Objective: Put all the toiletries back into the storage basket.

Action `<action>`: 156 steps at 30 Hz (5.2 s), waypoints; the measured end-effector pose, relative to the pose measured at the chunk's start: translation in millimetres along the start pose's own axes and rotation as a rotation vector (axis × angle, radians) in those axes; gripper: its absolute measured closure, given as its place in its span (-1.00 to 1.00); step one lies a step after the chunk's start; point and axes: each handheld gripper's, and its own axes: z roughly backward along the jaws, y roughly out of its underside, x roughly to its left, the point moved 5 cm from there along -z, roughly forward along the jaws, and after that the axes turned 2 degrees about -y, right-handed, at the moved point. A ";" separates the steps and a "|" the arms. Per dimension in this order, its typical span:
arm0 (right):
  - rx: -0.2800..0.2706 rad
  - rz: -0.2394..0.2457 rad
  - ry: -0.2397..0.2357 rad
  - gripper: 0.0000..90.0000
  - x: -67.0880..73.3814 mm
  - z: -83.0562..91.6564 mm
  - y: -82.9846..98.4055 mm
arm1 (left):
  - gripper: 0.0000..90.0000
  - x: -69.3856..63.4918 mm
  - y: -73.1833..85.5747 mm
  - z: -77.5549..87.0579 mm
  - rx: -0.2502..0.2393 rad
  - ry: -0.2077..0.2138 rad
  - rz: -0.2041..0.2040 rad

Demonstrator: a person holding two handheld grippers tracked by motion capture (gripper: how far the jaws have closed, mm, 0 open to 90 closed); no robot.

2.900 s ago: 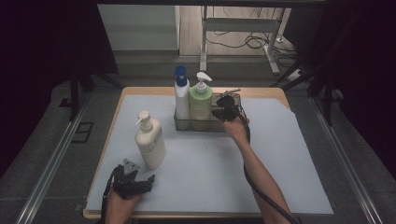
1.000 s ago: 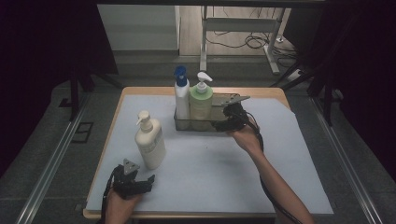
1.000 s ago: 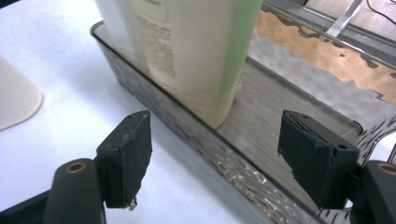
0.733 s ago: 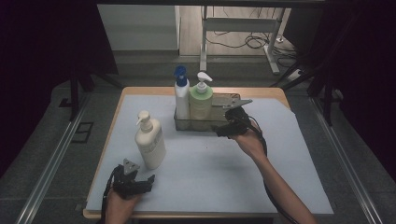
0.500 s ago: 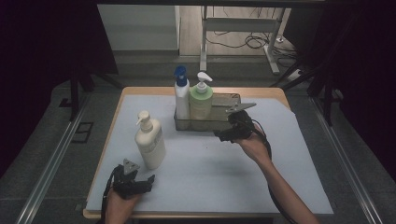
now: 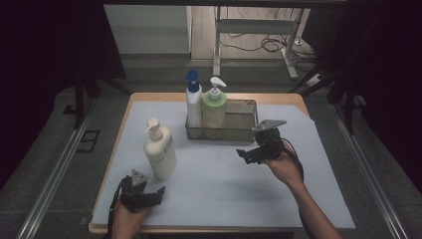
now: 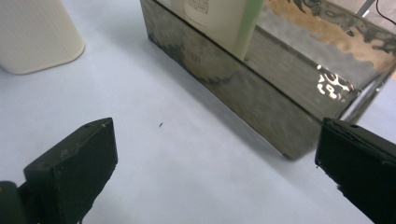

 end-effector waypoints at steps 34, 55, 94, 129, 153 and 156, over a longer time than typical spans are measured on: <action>0.030 -0.103 0.055 -1.00 -10.7 16.7 113.9 | -0.49 -2.2 -3.2 4.2 -0.018 0.002 -0.025; 0.078 -0.127 0.060 -0.99 -16.2 -1.5 144.7 | 0.34 12.9 -15.0 22.4 -0.067 0.006 0.010; 0.062 -0.124 0.065 -1.00 -15.6 -2.3 146.4 | 0.99 41.6 -50.8 -31.5 -0.019 0.088 0.043; 0.061 -0.124 0.063 -1.00 -15.7 -2.5 146.5 | 0.99 15.9 -65.5 -39.7 -0.065 0.150 0.000; 0.061 -0.125 0.062 -1.00 -15.6 -2.4 146.5 | 0.99 -14.5 -70.0 -44.7 -0.064 0.199 -0.054; 0.061 -0.125 0.062 -1.00 -15.6 -2.4 146.5 | 0.99 -18.3 -70.4 -45.4 -0.063 0.201 -0.067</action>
